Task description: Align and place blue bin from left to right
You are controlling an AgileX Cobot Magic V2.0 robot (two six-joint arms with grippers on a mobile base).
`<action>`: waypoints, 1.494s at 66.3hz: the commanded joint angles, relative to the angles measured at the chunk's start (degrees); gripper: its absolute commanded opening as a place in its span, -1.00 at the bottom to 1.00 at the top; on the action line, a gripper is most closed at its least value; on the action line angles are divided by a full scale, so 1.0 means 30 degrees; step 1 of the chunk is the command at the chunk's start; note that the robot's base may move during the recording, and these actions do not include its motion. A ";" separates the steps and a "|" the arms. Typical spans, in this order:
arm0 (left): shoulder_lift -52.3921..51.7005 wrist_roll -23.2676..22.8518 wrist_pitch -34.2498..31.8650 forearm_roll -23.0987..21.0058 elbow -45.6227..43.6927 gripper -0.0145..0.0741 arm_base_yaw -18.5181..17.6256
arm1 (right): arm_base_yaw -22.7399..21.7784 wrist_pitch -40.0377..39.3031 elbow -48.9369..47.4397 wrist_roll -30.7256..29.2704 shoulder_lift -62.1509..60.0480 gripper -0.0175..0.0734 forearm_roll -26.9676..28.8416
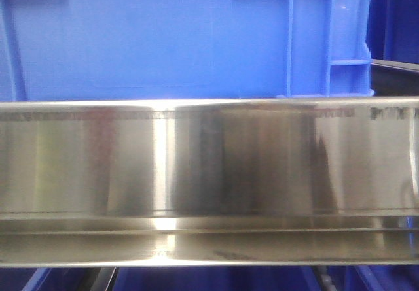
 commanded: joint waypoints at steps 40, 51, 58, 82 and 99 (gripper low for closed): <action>-0.0082 0.0032 -0.2350 -0.0016 -0.0072 -0.92 -0.0089 | -0.0002 -0.0658 0.0004 -0.0129 -0.0071 -0.77 0.0000; -0.0082 0.0032 -0.3556 -0.0016 -0.0072 -0.92 -0.0089 | -0.0002 -0.1613 0.0004 -0.0129 -0.0071 -0.77 0.0000; -0.0082 0.0032 -0.4992 -0.0133 -0.0072 -0.92 -0.0089 | -0.0002 -0.3400 0.0004 -0.0013 -0.0071 -0.77 0.0115; 0.0793 0.0032 0.3757 0.1603 -0.8639 -0.44 -0.0089 | 0.0044 0.2871 -0.8916 0.0222 0.0565 -0.76 0.0209; 0.5194 0.0032 0.7406 0.1525 -1.4619 0.19 -0.0089 | 0.0044 0.5702 -1.4603 0.0222 0.4288 -0.29 0.0547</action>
